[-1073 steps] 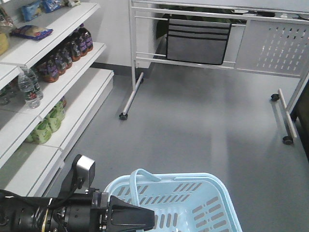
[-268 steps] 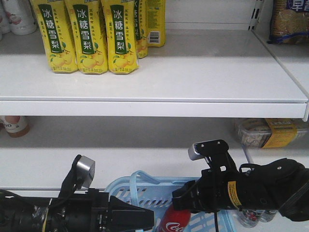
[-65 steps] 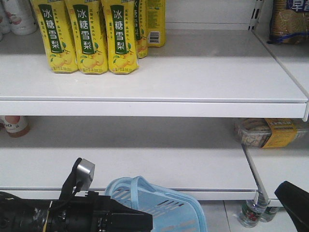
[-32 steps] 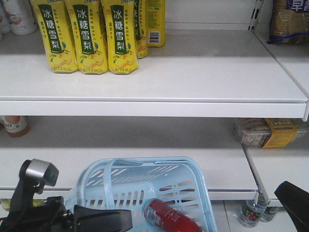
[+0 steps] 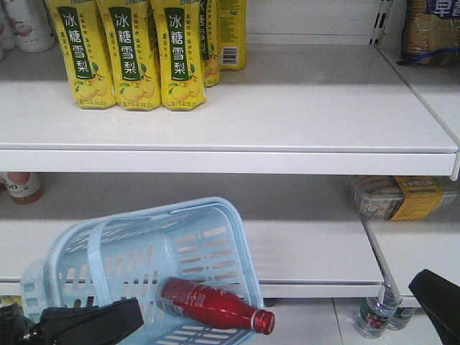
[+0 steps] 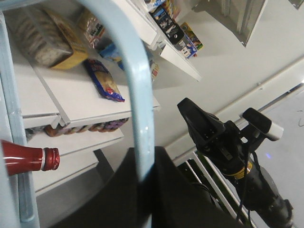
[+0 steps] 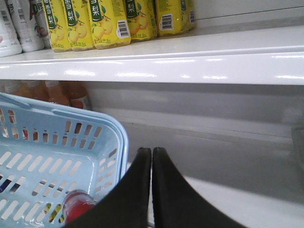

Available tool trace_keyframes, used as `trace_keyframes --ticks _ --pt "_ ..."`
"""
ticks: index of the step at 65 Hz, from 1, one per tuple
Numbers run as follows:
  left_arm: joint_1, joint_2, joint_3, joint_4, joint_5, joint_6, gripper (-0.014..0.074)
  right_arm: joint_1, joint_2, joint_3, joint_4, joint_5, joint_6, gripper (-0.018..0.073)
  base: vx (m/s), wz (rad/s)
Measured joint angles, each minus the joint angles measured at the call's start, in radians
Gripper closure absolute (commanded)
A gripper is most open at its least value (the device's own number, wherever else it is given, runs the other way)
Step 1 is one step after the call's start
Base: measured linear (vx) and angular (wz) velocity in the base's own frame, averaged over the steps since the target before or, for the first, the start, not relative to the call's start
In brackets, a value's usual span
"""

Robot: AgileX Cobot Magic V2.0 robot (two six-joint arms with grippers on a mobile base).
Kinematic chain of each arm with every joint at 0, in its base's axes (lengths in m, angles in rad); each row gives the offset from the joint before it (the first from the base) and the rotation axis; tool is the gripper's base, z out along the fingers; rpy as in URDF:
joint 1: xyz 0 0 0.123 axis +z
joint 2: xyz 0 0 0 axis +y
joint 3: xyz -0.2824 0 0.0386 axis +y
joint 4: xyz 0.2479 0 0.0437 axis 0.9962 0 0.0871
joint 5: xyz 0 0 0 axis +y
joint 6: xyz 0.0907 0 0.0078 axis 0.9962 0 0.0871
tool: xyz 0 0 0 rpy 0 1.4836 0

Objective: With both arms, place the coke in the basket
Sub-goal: 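Swing the held basket with the bottle toward the left gripper's side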

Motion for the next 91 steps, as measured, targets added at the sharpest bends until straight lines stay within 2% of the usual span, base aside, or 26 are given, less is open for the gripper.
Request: trace_keyframes --ticks 22,28,35,42,53,60,75,84,91 --pt "0.0 -0.094 0.0 0.009 0.176 0.004 0.0603 0.0 0.0 0.0 0.0 0.0 0.0 0.0564 0.0 0.0" --pt "0.0 -0.095 0.0 -0.006 0.208 0.06 0.0603 0.0 0.0 0.0 0.0 0.0 0.0 0.0564 0.0 0.0" --pt "0.0 -0.095 0.0 -0.061 0.251 0.163 0.0603 0.0 0.0 0.0 0.0 0.0 0.0 0.0564 0.0 0.0" --pt "0.0 -0.095 0.0 -0.168 0.289 0.32 0.0603 0.0 0.0 0.0 0.0 0.0 0.0 0.0564 0.0 0.0" --pt "0.0 -0.095 0.0 -0.426 0.373 0.592 0.0603 0.0 0.0 0.0 0.0 0.0 0.0 0.0564 0.0 0.0" --pt "0.0 -0.095 0.0 -0.574 0.45 0.711 0.0603 0.0 0.0 0.0 0.0 0.001 0.0 0.0564 0.0 0.0" --pt "0.0 -0.095 0.0 -0.843 0.61 0.918 0.0603 0.0 0.0 0.0 0.0 0.0 0.0 0.0564 0.0 0.0" --pt "0.0 -0.096 0.0 -0.961 0.654 1.026 0.0603 0.0 0.0 0.0 0.0 0.0 0.0 0.0564 0.0 0.0" --pt "0.0 -0.101 0.0 -1.019 0.658 1.101 0.0603 0.0 0.0 0.0 0.0 0.0 0.0 0.0564 0.0 0.0"
